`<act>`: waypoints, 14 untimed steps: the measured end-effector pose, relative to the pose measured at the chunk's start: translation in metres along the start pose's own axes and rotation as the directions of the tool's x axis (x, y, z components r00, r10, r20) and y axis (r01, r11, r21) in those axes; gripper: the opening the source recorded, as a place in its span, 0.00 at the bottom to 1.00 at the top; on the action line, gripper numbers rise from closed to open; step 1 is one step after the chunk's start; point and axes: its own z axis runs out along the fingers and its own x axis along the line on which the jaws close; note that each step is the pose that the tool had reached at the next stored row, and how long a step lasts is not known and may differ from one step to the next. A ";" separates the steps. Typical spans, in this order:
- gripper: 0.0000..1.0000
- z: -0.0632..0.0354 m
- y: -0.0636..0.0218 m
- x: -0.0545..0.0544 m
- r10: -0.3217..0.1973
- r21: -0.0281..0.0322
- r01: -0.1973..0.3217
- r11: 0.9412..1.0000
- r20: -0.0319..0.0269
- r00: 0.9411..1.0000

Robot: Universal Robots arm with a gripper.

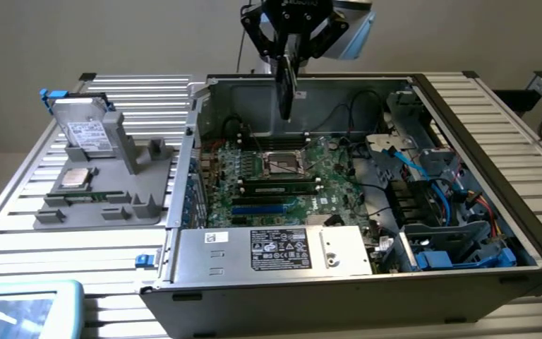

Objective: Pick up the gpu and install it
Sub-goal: 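Pick up the gpu and move the gpu toward the slot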

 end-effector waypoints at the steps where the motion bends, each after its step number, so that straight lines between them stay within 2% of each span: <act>1: 0.27 0.0002 -0.0001 -0.002 0.000 0.000 0.000 1.000 0.000 1.000; 8: 0.27 0.0001 0.0000 -0.003 0.000 0.000 0.000 1.000 0.000 1.000; 11: 0.27 0.0007 -0.0001 -0.007 0.000 0.000 0.000 1.000 -0.003 1.000; 14: 0.27 0.0020 -0.0004 -0.016 0.001 0.000 -0.001 1.000 -0.007 1.000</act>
